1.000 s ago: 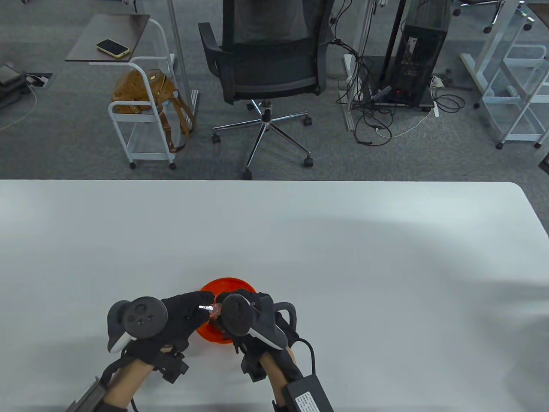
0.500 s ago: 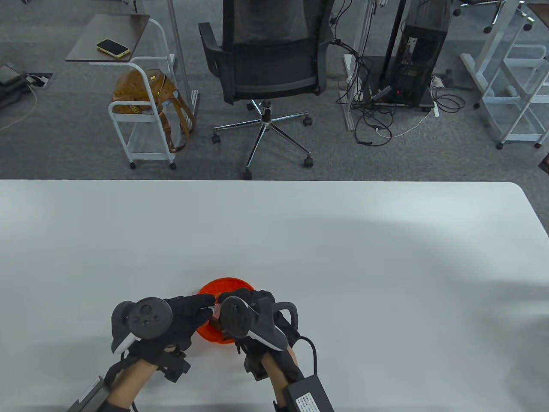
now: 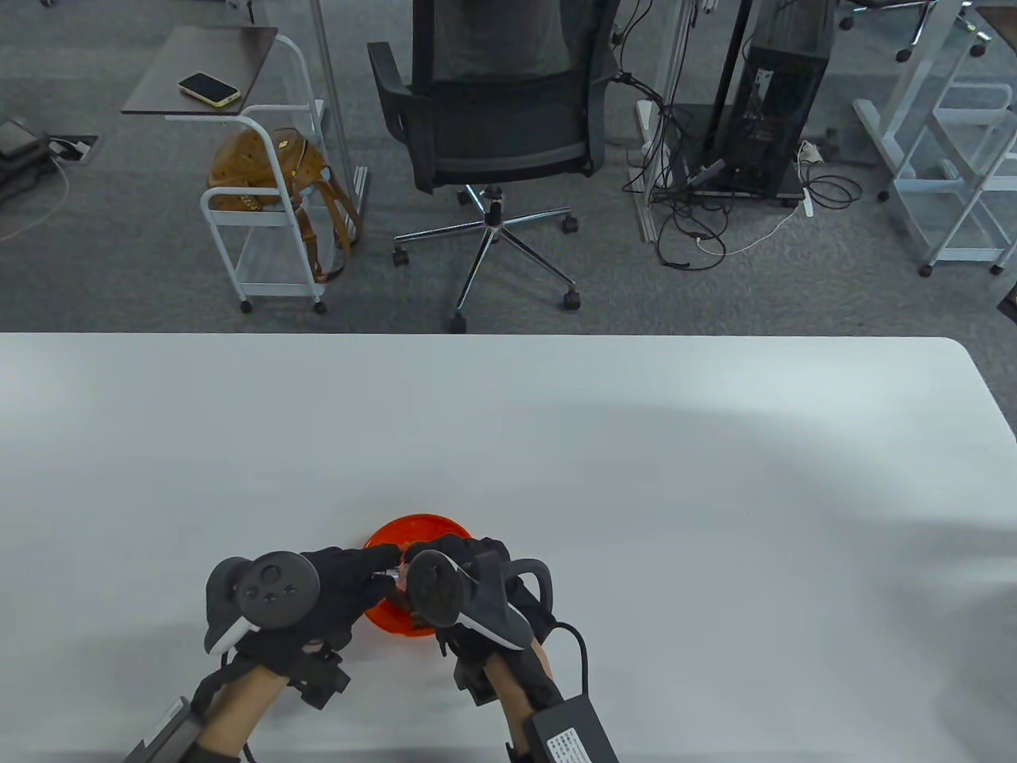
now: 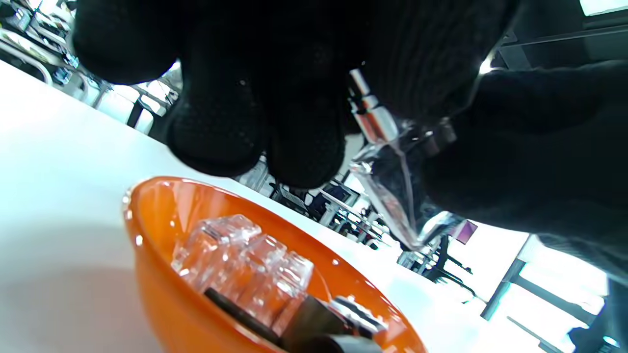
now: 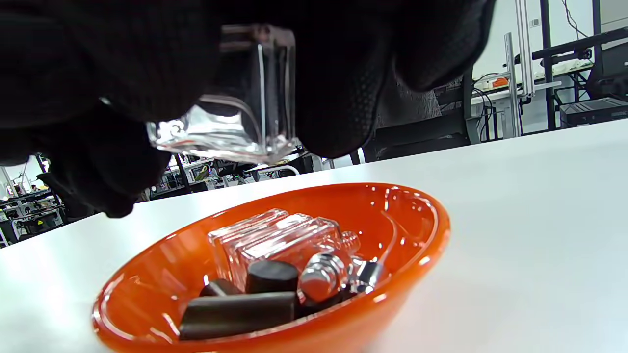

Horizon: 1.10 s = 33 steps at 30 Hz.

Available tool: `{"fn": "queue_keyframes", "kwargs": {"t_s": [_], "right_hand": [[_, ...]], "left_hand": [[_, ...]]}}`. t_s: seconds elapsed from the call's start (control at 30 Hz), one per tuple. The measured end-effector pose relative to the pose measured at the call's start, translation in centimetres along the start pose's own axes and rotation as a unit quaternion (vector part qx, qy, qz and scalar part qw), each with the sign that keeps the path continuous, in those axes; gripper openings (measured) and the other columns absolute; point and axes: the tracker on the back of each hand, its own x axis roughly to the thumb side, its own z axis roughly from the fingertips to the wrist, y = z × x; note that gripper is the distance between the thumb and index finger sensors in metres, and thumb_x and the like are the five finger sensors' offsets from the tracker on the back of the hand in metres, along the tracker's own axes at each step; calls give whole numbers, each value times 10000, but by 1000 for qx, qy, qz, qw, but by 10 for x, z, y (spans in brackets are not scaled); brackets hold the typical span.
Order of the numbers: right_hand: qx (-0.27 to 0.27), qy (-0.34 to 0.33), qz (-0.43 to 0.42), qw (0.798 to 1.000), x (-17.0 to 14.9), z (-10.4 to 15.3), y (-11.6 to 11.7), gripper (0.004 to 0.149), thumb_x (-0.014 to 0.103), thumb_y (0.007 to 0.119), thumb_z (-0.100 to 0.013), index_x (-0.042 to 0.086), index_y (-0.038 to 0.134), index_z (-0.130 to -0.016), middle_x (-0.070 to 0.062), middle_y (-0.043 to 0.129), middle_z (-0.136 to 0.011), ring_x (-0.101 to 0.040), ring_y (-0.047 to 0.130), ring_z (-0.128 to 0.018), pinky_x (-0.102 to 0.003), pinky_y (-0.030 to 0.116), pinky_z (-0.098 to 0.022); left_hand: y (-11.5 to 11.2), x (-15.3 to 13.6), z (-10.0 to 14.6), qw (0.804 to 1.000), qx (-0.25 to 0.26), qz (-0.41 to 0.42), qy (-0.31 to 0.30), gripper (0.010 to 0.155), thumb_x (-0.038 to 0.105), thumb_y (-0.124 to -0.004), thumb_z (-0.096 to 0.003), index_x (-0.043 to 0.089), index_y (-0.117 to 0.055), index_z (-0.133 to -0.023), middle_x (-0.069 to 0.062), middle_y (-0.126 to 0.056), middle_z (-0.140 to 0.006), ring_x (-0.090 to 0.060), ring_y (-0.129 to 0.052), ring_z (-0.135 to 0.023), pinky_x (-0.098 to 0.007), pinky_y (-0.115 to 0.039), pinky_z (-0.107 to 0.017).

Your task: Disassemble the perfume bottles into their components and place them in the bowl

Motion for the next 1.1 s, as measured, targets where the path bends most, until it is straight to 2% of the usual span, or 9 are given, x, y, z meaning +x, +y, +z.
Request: {"fn": "queue_keyframes", "kwargs": {"t_s": [0.13,0.3,0.37,0.47,0.67,0.77,0.87,1.0,1.1], "right_hand": [[-10,-4,-8,1000,3,1,-4,551,463,857,-326,288,777,-842,43,905,-853,-152,1020,-705,-535,753,-653],[-3,-6,1,1000,2,1,-3,548,467,858,-323,298,780,-838,50,905,-856,-151,1020,-710,-534,753,-654],[-4,-4,-2,1000,2,1,-4,549,467,855,-325,295,777,-840,48,906,-853,-149,1022,-706,-533,755,-652],[-11,-5,-18,1000,3,2,-8,553,470,854,-325,293,773,-843,48,906,-852,-149,1021,-704,-533,755,-652],[-10,-5,-11,1000,2,2,-8,549,469,856,-325,293,780,-840,47,907,-853,-152,1021,-706,-536,753,-653],[-9,-5,-9,1000,2,2,-8,550,473,851,-326,292,779,-840,47,908,-850,-147,1023,-701,-532,756,-652],[-16,-4,-14,1000,4,3,-10,551,475,850,-325,289,779,-839,46,909,-847,-149,1023,-698,-532,756,-651],[-11,-8,-9,1000,3,2,-9,547,474,852,-325,293,783,-836,47,910,-848,-151,1023,-701,-535,755,-652],[-10,-7,-8,1000,4,3,-9,552,475,851,-325,289,779,-840,46,910,-847,-152,1023,-698,-535,754,-652]], "left_hand": [[3,0,1,1000,13,-10,0,485,359,-865,-431,252,-878,-904,-41,-1143,-688,-274,-1124,-574,-539,-825,-518],[2,-2,2,1000,24,-19,5,533,472,-805,-414,207,-979,-842,-67,-1170,-628,-317,-1122,-540,-563,-814,-505],[3,-3,1,1000,10,10,-6,580,475,-858,-390,212,-923,-903,-71,-1147,-689,-316,-1104,-584,-565,-798,-528],[6,-2,1,1000,9,-2,-2,504,343,-893,-429,233,-868,-919,-33,-1139,-712,-270,-1113,-596,-536,-817,-532],[4,1,3,999,28,-32,4,535,463,-809,-425,194,-970,-859,-77,-1159,-656,-313,-1107,-559,-560,-806,-513],[7,2,2,1000,18,-6,-13,572,407,-880,-413,177,-880,-936,-71,-1130,-719,-294,-1096,-595,-551,-801,-533],[9,2,1,1000,23,0,-15,491,341,-893,-421,234,-882,-900,-50,-1145,-696,-252,-1116,-581,-524,-827,-524],[7,2,2,999,35,-16,-4,500,424,-839,-422,177,-967,-838,-51,-1200,-576,-272,-1140,-511,-530,-841,-490],[8,1,3,1000,18,-6,-3,529,428,-851,-416,178,-938,-873,-64,-1180,-629,-286,-1120,-552,-543,-819,-511]]}}
